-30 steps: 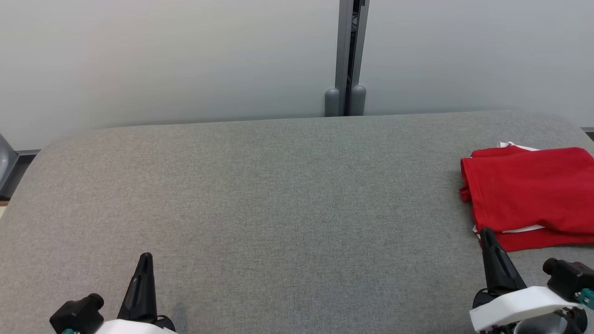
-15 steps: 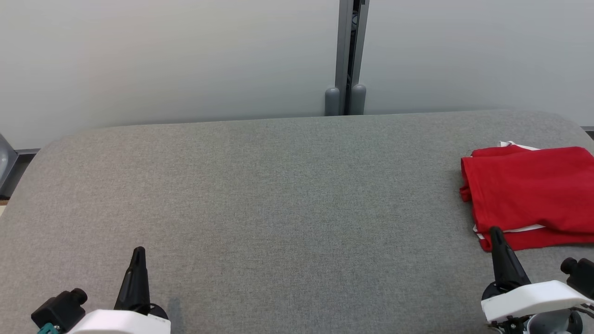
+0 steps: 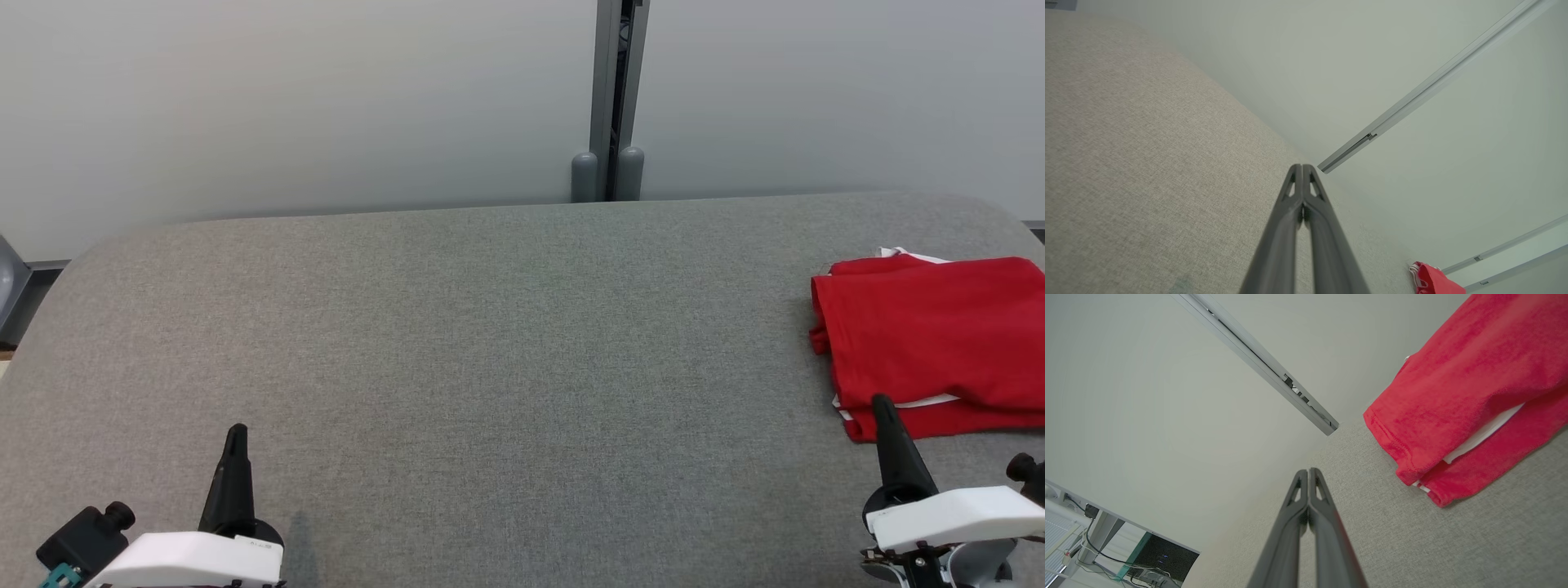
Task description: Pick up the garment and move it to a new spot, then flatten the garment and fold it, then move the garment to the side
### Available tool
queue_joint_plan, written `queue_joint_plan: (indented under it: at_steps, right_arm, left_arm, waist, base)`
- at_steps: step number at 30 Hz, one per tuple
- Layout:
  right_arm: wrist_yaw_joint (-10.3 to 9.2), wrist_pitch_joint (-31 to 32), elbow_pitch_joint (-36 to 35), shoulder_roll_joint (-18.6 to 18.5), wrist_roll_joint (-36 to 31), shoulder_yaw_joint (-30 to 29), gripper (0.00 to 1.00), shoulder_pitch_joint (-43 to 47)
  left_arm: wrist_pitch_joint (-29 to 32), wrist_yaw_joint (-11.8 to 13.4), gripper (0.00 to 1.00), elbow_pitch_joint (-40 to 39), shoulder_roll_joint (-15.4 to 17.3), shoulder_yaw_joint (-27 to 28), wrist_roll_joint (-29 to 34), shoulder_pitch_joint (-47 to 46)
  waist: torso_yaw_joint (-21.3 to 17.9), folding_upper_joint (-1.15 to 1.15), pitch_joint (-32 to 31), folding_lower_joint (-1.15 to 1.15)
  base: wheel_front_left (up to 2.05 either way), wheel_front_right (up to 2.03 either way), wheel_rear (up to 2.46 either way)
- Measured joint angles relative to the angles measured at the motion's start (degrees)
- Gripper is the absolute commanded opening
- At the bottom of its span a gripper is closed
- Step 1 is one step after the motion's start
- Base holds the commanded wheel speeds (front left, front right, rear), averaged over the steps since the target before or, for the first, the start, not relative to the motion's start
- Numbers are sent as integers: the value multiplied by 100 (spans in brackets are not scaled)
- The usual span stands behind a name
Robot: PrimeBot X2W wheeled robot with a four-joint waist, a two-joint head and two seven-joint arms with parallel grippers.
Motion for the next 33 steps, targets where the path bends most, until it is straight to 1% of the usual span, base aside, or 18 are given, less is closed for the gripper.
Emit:
queue_joint_plan:
  at_steps: [15,33]
  right_arm:
    - [0,261,-24,26,988,-133,0,-23]
    - [0,530,-57,46,1991,-283,0,-73]
  left_arm:
    - [268,-26,0,52,9,85,-1001,-148]
    - [542,-58,0,94,18,168,-2026,-322]
  waist:
    - [-1,0,17,0]
    - [-1,0,38,0]
  base:
    - [0,0,0]
    - [0,0,0]
